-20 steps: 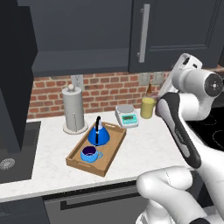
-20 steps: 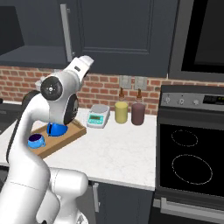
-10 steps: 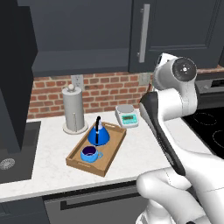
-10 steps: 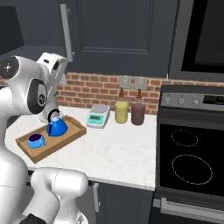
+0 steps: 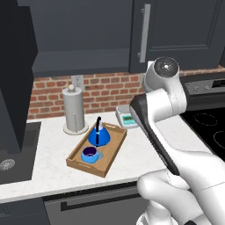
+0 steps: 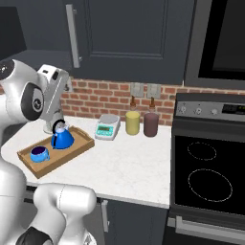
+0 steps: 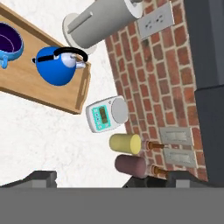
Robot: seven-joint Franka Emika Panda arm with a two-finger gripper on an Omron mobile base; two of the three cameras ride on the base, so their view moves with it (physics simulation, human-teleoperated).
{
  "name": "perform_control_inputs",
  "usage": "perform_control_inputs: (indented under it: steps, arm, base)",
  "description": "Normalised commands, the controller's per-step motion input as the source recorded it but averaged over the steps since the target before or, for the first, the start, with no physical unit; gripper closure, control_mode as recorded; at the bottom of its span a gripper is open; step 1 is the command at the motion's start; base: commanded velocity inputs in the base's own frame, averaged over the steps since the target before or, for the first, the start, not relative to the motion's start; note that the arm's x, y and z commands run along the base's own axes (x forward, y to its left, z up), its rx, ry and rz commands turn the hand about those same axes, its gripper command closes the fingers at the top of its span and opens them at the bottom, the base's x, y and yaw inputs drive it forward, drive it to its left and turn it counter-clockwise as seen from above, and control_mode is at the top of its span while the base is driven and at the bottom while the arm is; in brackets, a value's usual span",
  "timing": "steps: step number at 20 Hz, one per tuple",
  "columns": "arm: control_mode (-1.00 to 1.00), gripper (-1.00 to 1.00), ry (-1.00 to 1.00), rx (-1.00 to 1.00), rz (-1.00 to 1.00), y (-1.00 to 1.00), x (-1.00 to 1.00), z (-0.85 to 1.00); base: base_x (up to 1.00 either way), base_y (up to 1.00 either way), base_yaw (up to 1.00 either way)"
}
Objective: Pick the kettle from the counter and place it on the tray. Then pick the mug from the cabinet and place it on the tray. Then close the cabinet doors.
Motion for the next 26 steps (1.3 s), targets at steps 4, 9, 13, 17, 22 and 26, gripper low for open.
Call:
perform_control_inputs:
  steps: [4,9,13,17,22,26]
  arm:
    - [-1.00,-1.00,0.01,0.00,0.00,-0.02,-0.14,-0.23]
    - [-1.00,-1.00,0.09,-0.01,0.00,0.00,0.00,-0.25]
    - [-1.00,-1.00,0.02,-0.03,0.00,0.04,-0.02,-0.25]
    - [-1.00,-1.00,0.00,-0.05,0.00,0.09,-0.23,-0.20]
    - [-1.00,-1.00,0.00,-0.03,0.00,0.07,-0.36,-0.01]
    - [-1.00,-1.00,0.00,-0.12,0.00,0.27,-0.20,-0.01]
  base:
    - [0.00,0.00,0.00]
    - [0.00,0.00,0.00]
    - [0.00,0.00,0.00]
    - [0.00,0.00,0.00]
    - [0.00,0.00,0.00]
    - [0.00,0.00,0.00]
